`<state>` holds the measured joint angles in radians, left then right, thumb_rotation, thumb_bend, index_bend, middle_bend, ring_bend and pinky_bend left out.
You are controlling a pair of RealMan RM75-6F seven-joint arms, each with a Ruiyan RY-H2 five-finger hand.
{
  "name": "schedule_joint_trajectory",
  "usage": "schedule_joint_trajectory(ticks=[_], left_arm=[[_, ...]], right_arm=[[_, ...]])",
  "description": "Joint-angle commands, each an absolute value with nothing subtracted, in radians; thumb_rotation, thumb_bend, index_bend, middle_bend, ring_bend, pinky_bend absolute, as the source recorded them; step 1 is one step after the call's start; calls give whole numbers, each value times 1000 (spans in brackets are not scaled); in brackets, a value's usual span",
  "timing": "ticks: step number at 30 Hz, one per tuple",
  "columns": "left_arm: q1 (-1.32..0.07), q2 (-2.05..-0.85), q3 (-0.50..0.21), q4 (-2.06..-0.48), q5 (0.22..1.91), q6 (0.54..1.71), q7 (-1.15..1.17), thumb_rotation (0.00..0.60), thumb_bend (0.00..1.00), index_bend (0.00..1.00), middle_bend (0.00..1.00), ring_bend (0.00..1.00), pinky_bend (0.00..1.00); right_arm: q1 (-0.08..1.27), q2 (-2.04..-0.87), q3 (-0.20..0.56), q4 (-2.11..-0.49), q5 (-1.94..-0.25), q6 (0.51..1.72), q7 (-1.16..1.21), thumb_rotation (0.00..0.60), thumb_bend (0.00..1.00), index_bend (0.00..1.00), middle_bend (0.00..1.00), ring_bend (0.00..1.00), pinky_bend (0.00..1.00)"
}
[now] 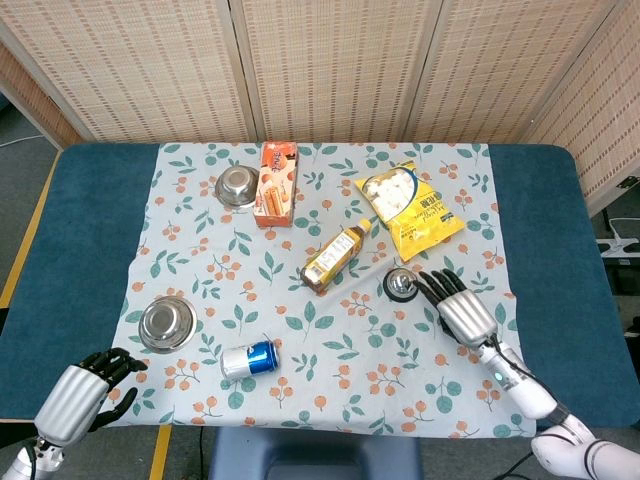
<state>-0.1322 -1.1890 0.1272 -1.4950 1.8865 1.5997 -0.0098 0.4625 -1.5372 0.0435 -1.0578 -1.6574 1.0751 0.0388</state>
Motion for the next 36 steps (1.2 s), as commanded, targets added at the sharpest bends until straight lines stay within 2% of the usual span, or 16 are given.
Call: schedule_joint_trajectory(ticks=[1,13,17,20,24,26,33,36], left_arm=[[-131,-1189,128,-1494,1890,1603,-6,600,429,371,439,301,475],[-130,-1185,127,-1495,1889,1608,-12,600,427,371,439,301,475],[-129,-1186,127,-1495,1888,1607,-9,600,428,371,439,301,475],[-130,-1187,127,-1495,1885,1603,-7,600,428,372,439,301,475],[-130,-1187,126,-1494,1882,1600,-9,600,428,371,439,301,475],[-130,-1186,124,-1493,1875,1599,-15,600,428,372,439,301,475],[-130,-1186,124,-1495,1878,1602,-14,600,428,372,439,301,475],[-130,-1188,126,-1495,1884,1602,-8,600,428,372,439,301,475]], right_arm=[[546,-1623,57,-953,-1652,992,112,600,1000,0,0,0,44],[612,-1719,45,-831,-1618,913,129,600,1000,0,0,0,43],[609,-1724,37,-805,-1608,924,142,600,1000,0,0,0,43],[598,-1701,39,-824,-1610,979,140,600,1000,0,0,0,43],[545,-1629,43,-917,-1618,1116,52,600,1000,0,0,0,43],[491,-1558,35,-1026,-1607,1184,-31,600,1000,0,0,0,43],[298,-1322,-37,-1401,-1512,1293,-307,600,1000,0,0,0,43],[223,-1255,-68,-1531,-1443,1322,-367,600,1000,0,0,0,43]])
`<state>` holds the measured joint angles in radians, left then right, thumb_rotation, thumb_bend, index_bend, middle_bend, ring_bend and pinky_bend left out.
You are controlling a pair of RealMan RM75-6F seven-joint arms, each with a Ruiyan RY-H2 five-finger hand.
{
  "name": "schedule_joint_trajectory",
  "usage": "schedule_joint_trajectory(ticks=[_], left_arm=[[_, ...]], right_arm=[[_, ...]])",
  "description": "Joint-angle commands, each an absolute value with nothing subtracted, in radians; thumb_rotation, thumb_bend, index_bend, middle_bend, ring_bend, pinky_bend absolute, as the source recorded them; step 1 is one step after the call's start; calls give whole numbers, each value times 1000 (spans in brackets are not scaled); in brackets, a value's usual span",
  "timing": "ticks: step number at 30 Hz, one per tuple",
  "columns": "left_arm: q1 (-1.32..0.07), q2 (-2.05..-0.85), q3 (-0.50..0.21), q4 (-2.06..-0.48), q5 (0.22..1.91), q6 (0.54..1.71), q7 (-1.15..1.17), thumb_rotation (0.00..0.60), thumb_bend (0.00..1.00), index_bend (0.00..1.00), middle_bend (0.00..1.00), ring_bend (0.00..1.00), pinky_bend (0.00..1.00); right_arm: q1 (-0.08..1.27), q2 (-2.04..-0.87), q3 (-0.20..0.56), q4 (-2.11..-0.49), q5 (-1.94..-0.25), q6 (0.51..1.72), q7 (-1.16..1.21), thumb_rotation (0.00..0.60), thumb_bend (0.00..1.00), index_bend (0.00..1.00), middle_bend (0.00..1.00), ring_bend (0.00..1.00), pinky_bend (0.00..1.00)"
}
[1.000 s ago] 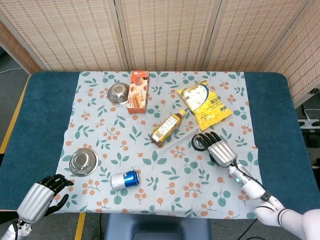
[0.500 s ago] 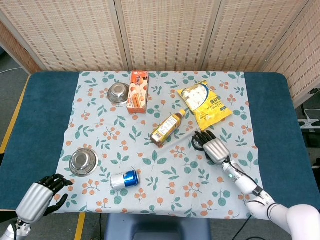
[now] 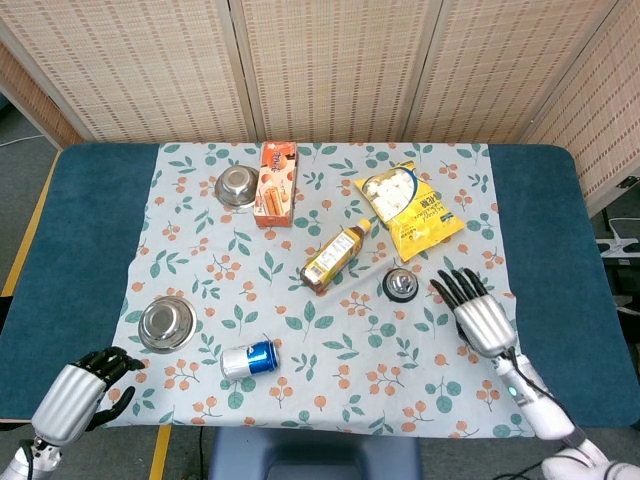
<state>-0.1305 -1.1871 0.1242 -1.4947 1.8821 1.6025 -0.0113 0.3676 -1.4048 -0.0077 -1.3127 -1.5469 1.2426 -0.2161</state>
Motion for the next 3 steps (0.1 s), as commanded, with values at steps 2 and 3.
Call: schedule_joint_trajectory(ticks=[2,3], left_arm=[[-131,-1190,127,-1495,1884,1599,-5,600,428,372,440,301,475],[-131,-1190,127,-1495,1884,1597,-4,600,428,371,439,301,475]], right_arm=[[197,-1222,-77,-1601,-1396,1321,-415,600,1000,0,0,0,44],[195,-1206,-82,-1626,-1392,1318,-448,600,1000,0,0,0,47]])
